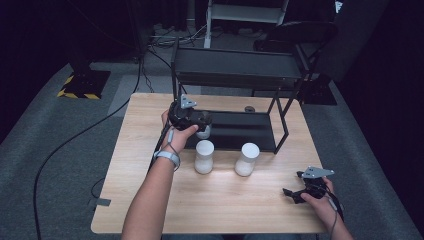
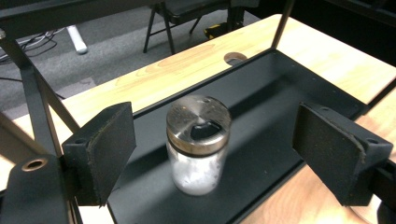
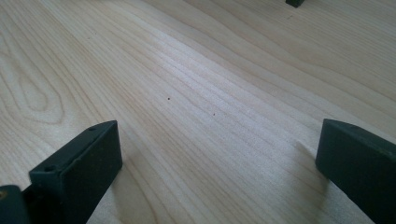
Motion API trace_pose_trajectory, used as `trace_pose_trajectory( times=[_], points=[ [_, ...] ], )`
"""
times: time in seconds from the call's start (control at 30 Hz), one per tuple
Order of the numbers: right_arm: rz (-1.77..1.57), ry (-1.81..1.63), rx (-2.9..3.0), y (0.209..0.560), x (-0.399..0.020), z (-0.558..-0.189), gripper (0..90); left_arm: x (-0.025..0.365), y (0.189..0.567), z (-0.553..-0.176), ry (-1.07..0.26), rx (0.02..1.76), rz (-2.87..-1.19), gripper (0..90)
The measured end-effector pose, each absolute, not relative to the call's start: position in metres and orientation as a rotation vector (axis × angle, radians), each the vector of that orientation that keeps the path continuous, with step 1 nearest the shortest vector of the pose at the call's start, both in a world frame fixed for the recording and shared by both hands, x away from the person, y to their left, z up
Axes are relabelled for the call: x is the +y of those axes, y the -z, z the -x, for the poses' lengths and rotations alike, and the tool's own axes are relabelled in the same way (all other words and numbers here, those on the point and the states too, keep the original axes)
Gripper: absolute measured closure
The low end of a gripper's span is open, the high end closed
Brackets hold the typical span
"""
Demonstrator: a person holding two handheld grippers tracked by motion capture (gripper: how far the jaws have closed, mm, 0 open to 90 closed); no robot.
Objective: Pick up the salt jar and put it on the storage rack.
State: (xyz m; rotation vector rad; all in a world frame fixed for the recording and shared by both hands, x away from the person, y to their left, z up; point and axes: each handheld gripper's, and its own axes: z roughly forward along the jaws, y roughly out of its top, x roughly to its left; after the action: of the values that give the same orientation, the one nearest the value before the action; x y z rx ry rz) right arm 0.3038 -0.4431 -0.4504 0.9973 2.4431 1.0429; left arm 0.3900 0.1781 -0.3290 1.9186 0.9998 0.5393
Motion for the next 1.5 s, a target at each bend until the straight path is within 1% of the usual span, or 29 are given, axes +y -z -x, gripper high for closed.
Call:
trace_pose_trajectory(
  times=[0.47, 0.9, 1.2, 1.27, 1.5],
  points=[
    [-0.999, -1.041, 2.440, 0.451, -0.443, -0.302, 0.2, 0.217, 0.322, -0.348, -0.577, 1.026, -1.874, 13.4],
    [-1.001, -1.039, 2.439, 0.450, -0.443, -0.302, 0.2, 0.241, 0.326, -0.320, -0.598, 1.042, -1.883, 12.4],
    [-1.003, -1.039, 2.440, 0.450, -0.443, -0.300, 0.2, 0.252, 0.332, -0.304, -0.608, 1.044, -1.893, 4.9],
    [-1.002, -1.039, 2.439, 0.450, -0.443, -0.300, 0.2, 0.252, 0.333, -0.301, -0.608, 1.045, -1.899, 1.9],
    [-1.003, -1.039, 2.438, 0.450, -0.443, -0.299, 0.2, 0.258, 0.337, -0.289, -0.601, 1.030, -1.906, 1.2]
  ],
)
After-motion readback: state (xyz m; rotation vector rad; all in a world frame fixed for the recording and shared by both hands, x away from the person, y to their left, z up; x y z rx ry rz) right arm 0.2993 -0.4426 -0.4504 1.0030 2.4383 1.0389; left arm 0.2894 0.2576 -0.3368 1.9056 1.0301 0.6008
